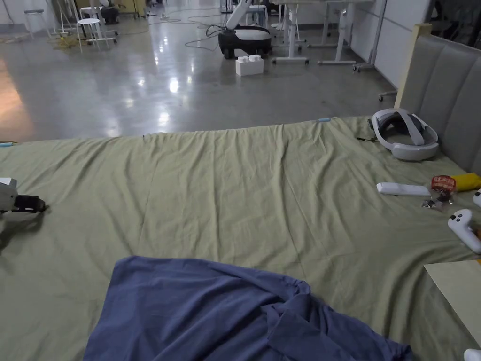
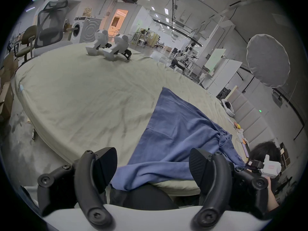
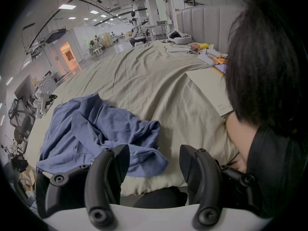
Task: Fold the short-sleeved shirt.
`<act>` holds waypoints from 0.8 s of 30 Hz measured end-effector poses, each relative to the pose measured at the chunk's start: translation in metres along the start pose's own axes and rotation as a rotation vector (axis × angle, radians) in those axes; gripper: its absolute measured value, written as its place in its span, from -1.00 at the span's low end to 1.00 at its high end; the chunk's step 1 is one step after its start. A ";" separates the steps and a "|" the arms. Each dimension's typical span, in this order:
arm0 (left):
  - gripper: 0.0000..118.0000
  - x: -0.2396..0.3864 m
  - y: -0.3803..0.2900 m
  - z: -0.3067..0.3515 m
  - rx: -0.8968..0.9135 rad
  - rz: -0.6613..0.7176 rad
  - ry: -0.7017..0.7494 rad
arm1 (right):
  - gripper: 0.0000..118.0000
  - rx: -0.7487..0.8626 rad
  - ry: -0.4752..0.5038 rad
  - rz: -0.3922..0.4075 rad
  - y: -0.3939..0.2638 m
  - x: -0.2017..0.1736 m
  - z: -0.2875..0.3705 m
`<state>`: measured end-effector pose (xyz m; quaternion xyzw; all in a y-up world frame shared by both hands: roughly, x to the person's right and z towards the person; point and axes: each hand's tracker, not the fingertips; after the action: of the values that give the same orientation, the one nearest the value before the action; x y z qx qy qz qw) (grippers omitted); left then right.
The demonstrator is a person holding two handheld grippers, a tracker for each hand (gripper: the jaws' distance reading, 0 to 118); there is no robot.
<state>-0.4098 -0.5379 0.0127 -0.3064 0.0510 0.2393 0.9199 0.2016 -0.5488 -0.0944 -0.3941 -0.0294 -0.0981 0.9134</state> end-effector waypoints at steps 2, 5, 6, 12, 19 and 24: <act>0.67 -0.014 0.001 -0.003 0.057 -0.073 0.024 | 0.24 0.048 -0.023 0.012 0.003 0.001 0.016; 0.70 0.019 0.017 0.029 0.143 -0.188 0.033 | 0.26 0.143 0.025 0.008 0.010 0.000 0.046; 0.70 0.034 0.022 0.041 0.183 -0.230 0.039 | 0.29 0.180 0.038 0.006 0.013 -0.004 0.058; 0.71 0.074 0.039 0.073 0.479 -0.422 0.004 | 0.41 0.420 0.117 0.112 0.026 -0.035 0.139; 0.68 0.153 0.036 0.157 0.600 -0.503 -0.008 | 0.38 0.597 0.093 0.292 0.029 -0.089 0.196; -0.78 0.151 0.043 0.155 0.576 -0.492 -0.015 | -0.87 0.620 0.054 0.393 0.025 -0.109 0.206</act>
<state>-0.3055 -0.3548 0.0778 -0.0365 0.0345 -0.0107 0.9987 0.1047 -0.3657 0.0152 -0.0940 0.0426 0.0824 0.9912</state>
